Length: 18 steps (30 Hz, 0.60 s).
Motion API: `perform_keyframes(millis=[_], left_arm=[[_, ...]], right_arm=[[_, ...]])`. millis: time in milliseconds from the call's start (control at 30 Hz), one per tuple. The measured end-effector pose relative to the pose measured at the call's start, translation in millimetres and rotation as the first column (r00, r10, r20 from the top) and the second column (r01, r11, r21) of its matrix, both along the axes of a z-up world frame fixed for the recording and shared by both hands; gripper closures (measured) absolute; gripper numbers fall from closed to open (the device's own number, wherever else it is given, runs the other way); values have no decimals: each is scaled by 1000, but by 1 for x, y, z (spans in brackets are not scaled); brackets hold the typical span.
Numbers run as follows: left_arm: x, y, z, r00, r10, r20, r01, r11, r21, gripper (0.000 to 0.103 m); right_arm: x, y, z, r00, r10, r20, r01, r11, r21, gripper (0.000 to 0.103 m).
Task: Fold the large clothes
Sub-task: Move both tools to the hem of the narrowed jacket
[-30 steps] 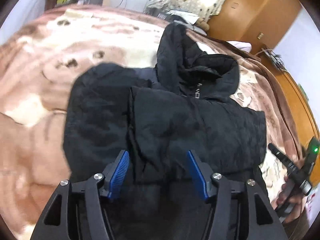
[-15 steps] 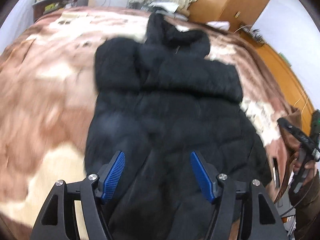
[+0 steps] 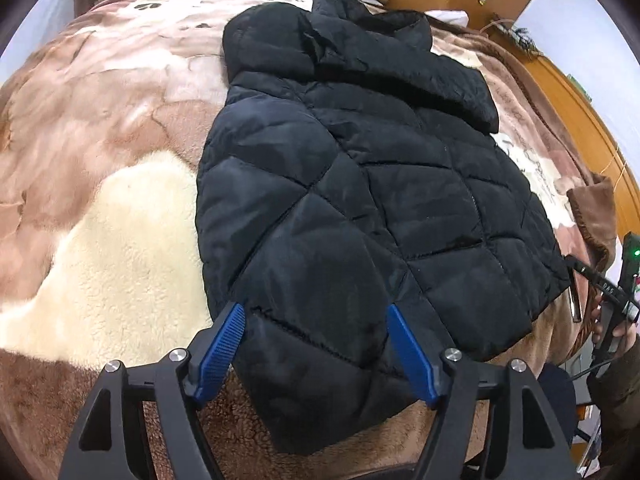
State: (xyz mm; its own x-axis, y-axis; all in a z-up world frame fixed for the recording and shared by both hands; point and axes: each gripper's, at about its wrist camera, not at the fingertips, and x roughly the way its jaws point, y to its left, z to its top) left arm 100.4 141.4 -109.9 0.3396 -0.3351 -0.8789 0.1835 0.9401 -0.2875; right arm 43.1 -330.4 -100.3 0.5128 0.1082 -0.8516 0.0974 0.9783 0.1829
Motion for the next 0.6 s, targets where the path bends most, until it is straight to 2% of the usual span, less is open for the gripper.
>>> perform_keyframes(millis=[100,167,300,467,600], left_arm=[[0,3,-4,1000,23,-21,-23,1000,-9,30],[-4,2,-3,1000,28,-10,-28,1000,7,30],[-4,-3,-6,999,18,-27,-16,998,59,30],[1,2,-14,996,66,-63,-63,997,34,30],[2,0,-13,997,56,-57,-53,998,45,30]], right_arm=[[-3,-7,-10,1000,-4,-18,4,1000,-2,29],[-3,-17,-19,999,-26,-43,28,999,39,28],[1,-17,-27,998,1,-56,0,1000,18,28],[11,-14,-35,997,24,-74,-20,998,54,28],[14,-13,-36,998,20,-65,-15,998,66,28]])
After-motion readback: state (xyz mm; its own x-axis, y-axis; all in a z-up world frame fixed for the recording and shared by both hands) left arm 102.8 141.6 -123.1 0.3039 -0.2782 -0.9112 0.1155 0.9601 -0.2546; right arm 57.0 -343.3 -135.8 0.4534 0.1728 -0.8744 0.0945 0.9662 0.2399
